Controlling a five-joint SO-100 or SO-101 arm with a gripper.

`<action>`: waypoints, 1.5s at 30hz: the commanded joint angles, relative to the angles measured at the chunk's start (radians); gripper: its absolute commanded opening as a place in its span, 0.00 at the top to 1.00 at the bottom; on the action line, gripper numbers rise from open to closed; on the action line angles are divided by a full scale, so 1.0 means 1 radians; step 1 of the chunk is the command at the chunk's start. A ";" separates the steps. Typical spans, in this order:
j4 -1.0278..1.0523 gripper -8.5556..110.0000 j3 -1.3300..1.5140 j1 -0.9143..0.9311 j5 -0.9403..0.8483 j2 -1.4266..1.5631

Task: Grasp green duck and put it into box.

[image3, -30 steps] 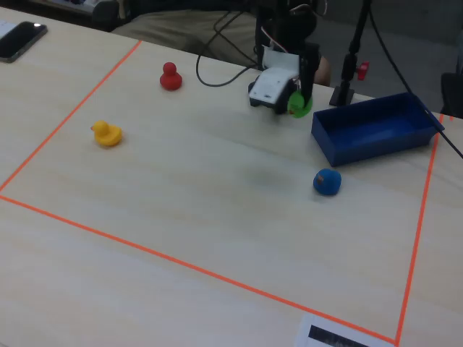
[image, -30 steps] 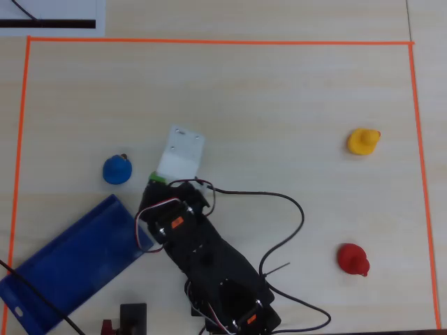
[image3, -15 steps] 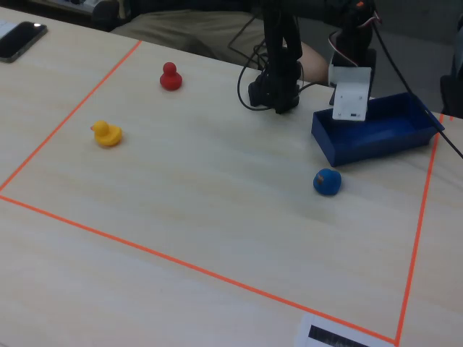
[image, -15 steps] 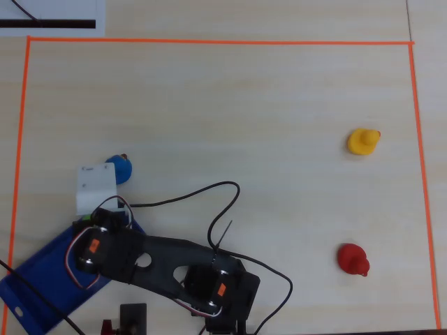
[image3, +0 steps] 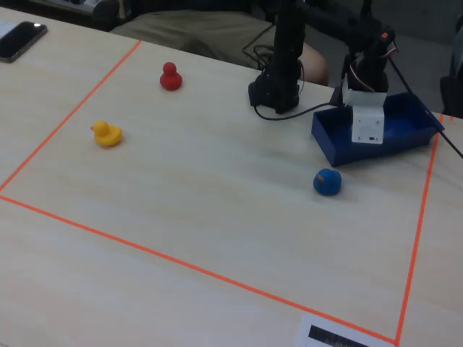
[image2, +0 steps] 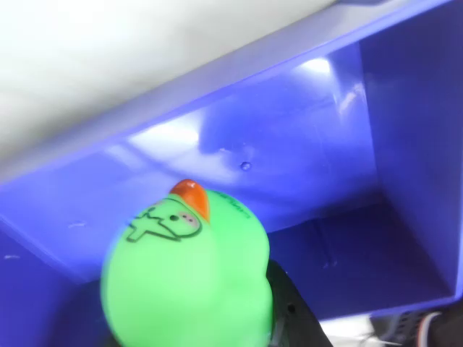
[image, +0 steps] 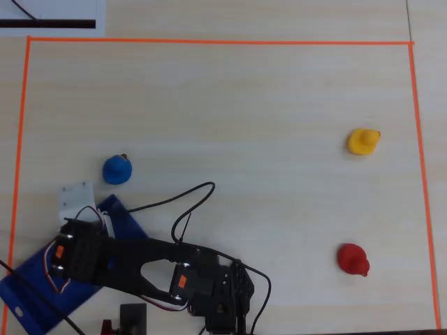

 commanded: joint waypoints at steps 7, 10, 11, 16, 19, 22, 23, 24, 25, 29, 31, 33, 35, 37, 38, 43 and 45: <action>0.051 0.75 -0.017 0.331 -0.149 0.344; -0.021 0.93 0.020 0.545 -0.196 0.577; -0.051 0.93 0.044 0.620 -0.233 0.655; -0.232 0.93 0.293 0.953 -0.437 0.983; -0.393 0.93 0.558 1.077 -0.522 1.207; -0.500 0.93 0.816 1.132 -0.557 1.422; -0.518 0.93 0.891 1.140 -0.563 1.488; -0.522 0.93 0.957 1.141 -0.565 1.545; -0.505 0.93 1.009 1.140 -0.560 1.583; -0.449 0.93 1.187 1.111 -0.554 1.652; -0.482 0.93 1.266 1.123 -0.563 1.652; -0.465 0.93 1.305 1.143 -0.584 1.654; -0.399 0.93 1.305 1.140 -0.591 1.654; -0.314 0.93 1.305 1.135 -0.638 1.654; -0.258 0.93 1.305 1.135 -0.672 1.654; -0.048 0.93 1.307 1.155 -0.764 1.654; -0.043 0.93 1.307 1.164 -0.773 1.654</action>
